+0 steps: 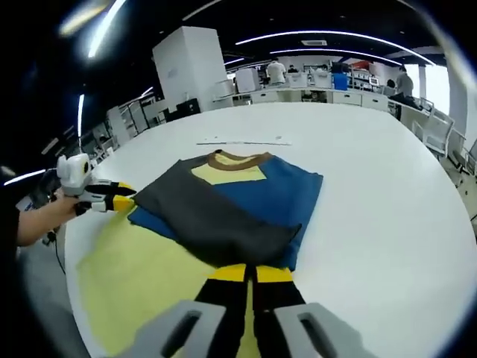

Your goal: Fold the garment on the visible template until the final outline fits inside the template.

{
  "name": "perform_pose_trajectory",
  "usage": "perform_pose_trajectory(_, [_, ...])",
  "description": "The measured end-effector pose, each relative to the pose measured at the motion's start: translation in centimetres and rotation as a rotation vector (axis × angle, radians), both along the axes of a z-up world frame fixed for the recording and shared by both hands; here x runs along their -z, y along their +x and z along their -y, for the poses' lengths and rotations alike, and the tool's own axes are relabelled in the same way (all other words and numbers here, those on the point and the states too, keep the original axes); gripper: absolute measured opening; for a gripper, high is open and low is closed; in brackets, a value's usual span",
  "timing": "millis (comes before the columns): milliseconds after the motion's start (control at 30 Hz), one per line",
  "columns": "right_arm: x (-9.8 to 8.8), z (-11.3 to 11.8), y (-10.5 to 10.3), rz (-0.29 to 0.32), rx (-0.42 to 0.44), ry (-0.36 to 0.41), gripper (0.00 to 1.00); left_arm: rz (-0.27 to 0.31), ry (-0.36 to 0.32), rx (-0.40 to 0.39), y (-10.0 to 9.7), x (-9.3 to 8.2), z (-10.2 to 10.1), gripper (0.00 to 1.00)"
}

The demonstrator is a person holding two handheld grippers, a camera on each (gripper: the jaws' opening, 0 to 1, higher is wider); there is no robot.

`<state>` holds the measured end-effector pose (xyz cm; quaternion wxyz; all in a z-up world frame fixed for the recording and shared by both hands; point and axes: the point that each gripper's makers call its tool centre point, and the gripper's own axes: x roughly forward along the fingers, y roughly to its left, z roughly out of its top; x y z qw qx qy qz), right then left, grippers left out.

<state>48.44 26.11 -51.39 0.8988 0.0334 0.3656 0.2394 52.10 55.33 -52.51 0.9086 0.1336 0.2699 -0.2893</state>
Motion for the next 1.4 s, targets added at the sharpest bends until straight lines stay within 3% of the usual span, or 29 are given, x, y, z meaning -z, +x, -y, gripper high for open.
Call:
perform_pose_trajectory(300, [-1.5, -0.4, -1.1, -0.092, 0.008, 0.065, 0.00, -0.006, 0.018, 0.017, -0.1, 0.4, 0.1, 0.04])
perform_pose_trajectory(500, [-1.2, -0.7, -1.6, -0.151, 0.019, 0.057, 0.00, -0.006, 0.029, 0.011, 0.2, 0.7, -0.4, 0.02])
perform_pose_trajectory(667, [0.3, -0.6, -2.0, -0.227, 0.042, 0.051, 0.00, -0.003, 0.034, 0.016, 0.1, 0.6, -0.4, 0.00])
perform_pose_trajectory(833, [0.8, -0.5, -2.0, -0.240, 0.042, 0.029, 0.00, 0.009, 0.034, 0.007, 0.2, 0.3, -0.8, 0.00])
perform_pose_trajectory(1000, [0.5, -0.6, -2.1, -0.245, 0.052, 0.042, 0.00, 0.012, -0.022, -0.015, 0.2, -0.2, -0.9, 0.00])
perform_pose_trajectory(1400, [1.7, -0.4, -2.4, -0.295, 0.083, 0.032, 0.00, -0.036, -0.083, -0.066, 0.0, 0.8, -1.5, 0.00])
